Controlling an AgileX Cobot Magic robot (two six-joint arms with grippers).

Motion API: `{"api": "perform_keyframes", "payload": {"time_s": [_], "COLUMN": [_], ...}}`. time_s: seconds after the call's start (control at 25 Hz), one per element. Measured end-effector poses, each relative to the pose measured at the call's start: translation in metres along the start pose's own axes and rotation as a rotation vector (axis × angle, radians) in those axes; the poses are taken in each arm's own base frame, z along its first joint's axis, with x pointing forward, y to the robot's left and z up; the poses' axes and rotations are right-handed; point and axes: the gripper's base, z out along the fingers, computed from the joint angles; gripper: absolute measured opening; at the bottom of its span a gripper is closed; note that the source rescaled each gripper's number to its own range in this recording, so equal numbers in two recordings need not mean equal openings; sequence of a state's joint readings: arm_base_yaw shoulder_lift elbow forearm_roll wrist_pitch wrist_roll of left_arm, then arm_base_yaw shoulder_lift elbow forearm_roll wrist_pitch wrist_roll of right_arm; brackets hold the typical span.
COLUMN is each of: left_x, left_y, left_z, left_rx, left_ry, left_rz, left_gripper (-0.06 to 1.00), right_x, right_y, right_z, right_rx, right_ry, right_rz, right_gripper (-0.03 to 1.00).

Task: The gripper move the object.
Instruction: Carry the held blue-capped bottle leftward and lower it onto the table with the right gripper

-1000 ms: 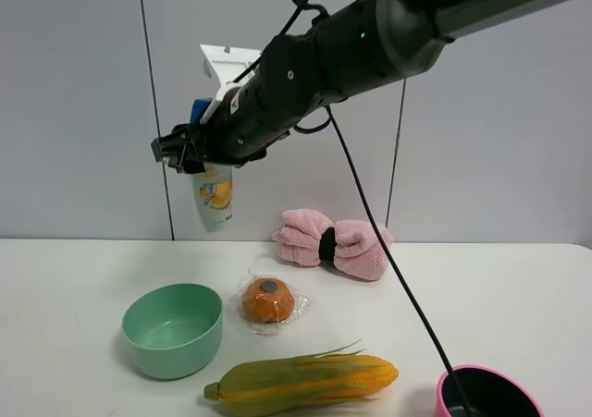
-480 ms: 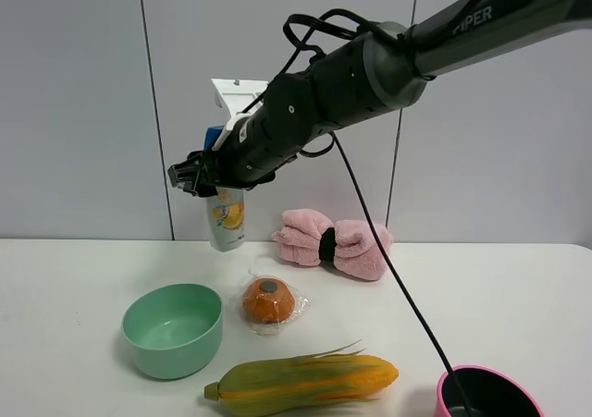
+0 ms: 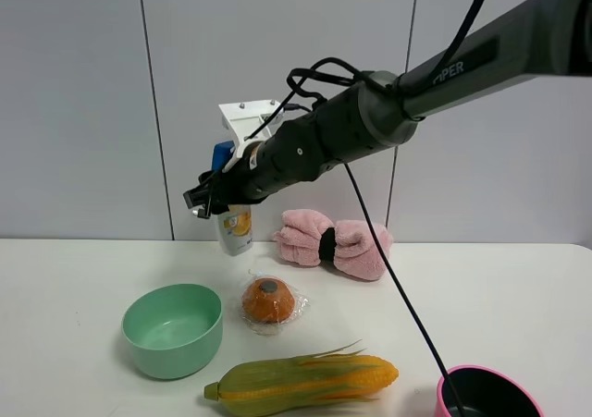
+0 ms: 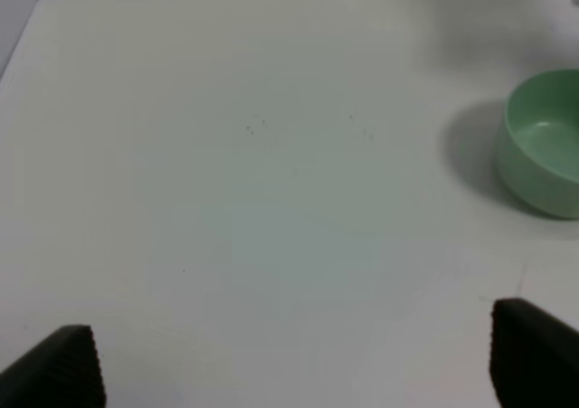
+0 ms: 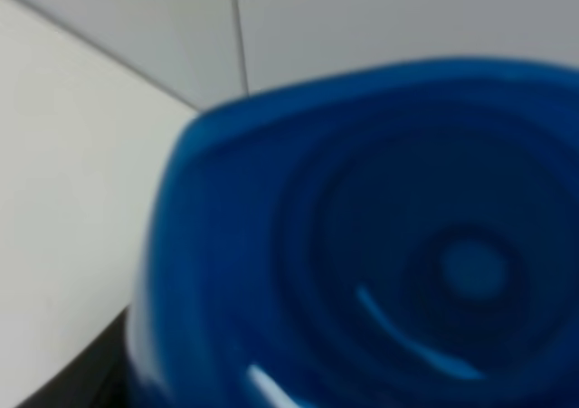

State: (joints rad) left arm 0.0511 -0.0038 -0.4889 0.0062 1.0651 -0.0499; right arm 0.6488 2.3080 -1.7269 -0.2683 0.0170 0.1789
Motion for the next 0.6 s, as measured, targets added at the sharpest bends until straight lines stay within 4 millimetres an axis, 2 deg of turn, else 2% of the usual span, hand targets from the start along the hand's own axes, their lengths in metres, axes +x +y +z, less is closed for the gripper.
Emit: {"api": "perform_keyframes", "payload": {"time_s": [0.32,0.6], "left_x": [0.0,0.0], "left_y": [0.0,0.0], "left_z": [0.0,0.0], "left_rx": [0.0,0.0], "left_ry": [0.0,0.0], "left_rz": [0.0,0.0], "left_gripper": [1.0,1.0], "right_x": [0.016,0.012], "right_y": [-0.018,-0.033], "right_z": [0.009,0.01], "right_rx": [0.029,0.039], "right_ry": [0.035,-0.059], "right_rz": [0.008,0.044], "right_gripper": [0.01,0.01]}}
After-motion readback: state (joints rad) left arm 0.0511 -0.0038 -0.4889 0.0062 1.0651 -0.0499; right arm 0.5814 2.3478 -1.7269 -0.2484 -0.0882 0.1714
